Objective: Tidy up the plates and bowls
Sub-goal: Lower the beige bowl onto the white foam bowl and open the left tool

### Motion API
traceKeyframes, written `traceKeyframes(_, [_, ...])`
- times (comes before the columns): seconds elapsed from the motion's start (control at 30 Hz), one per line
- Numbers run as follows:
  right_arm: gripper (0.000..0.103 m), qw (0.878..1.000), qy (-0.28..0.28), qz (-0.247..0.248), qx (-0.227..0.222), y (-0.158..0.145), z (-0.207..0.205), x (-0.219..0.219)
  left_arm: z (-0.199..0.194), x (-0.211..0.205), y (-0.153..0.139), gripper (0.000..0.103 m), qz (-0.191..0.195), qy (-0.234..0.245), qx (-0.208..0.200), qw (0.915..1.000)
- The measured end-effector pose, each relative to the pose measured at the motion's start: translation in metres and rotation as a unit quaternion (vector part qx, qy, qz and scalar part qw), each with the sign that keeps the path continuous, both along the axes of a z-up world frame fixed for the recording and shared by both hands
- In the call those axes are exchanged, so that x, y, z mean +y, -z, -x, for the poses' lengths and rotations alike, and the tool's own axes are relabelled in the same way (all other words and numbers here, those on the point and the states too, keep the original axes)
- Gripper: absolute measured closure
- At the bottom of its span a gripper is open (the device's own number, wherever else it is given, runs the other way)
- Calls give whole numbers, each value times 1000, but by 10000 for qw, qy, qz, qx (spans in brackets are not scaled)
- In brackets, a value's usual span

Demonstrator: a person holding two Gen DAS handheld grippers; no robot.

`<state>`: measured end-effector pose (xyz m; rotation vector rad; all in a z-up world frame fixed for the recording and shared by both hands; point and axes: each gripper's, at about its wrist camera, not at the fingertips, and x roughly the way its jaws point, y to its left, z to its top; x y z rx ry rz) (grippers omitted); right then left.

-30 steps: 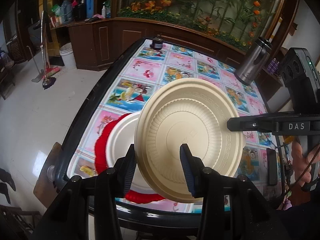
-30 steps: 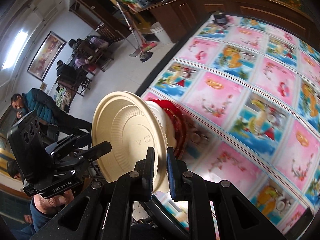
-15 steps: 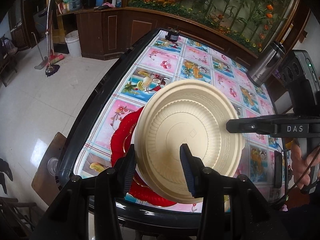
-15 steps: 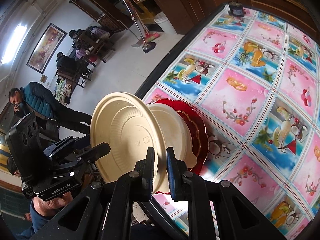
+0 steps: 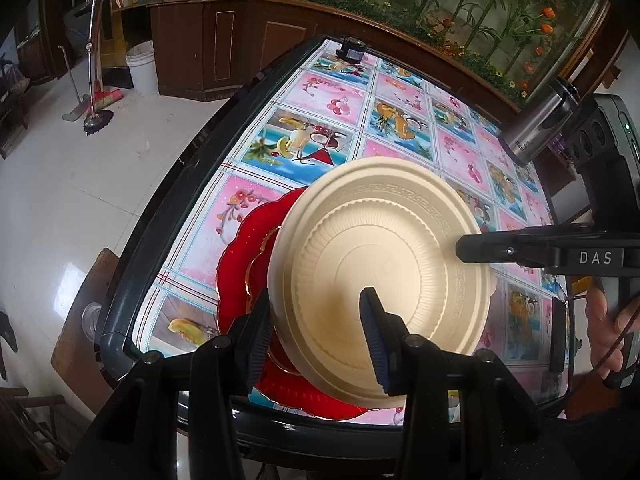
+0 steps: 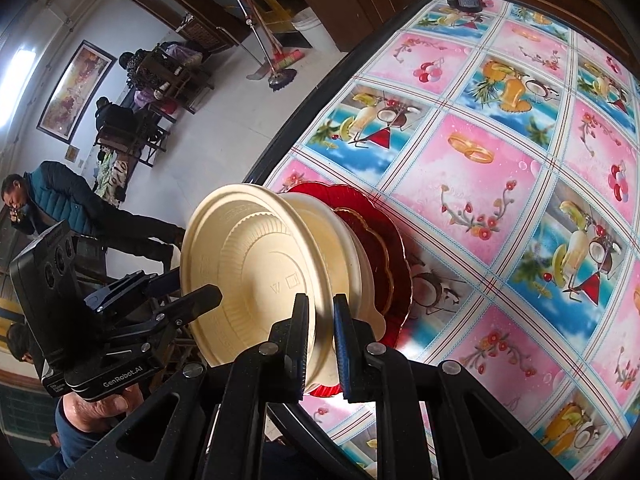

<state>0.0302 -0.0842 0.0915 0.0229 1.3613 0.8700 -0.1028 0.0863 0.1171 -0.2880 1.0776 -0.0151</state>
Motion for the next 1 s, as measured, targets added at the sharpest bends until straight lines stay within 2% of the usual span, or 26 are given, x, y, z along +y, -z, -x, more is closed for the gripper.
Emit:
traceKeyframes(0.27, [87, 10000, 11, 52, 0, 5, -2, 3, -2, 1, 3, 62, 8, -58, 19, 10000])
traceKeyframes(0.53, [86, 9999, -67, 87, -94, 5, -1, 5, -2, 0, 5, 57, 36, -99, 66, 9999])
traceKeyframes(0.63, [81, 9998, -73, 94, -134, 4, -2, 4, -2, -1, 5, 50, 19, -108, 68, 9999])
traceKeyframes(0.77, [72, 9997, -108, 77, -180, 2, -2, 2, 0, -1, 6, 49, -9, -159, 64, 9999])
traceKeyframes(0.87, [71, 9994, -78, 79, -333, -2, -2, -1, 4, 0, 1, 48, -34, -238, -17, 9997])
traceKeyframes(0.9, [71, 9991, -56, 70, -418, -6, -2, -3, 5, 0, -2, 48, -97, -272, -55, 9996])
traceKeyframes(0.97, [71, 9983, -2, 41, -575, -14, -1, -9, 11, -6, -15, 47, -458, -344, -306, 9979])
traceKeyframes(1.0, [71, 9976, 23, 1, -689, -19, 1, -12, 15, -9, -24, 40, -623, -424, -497, 9959])
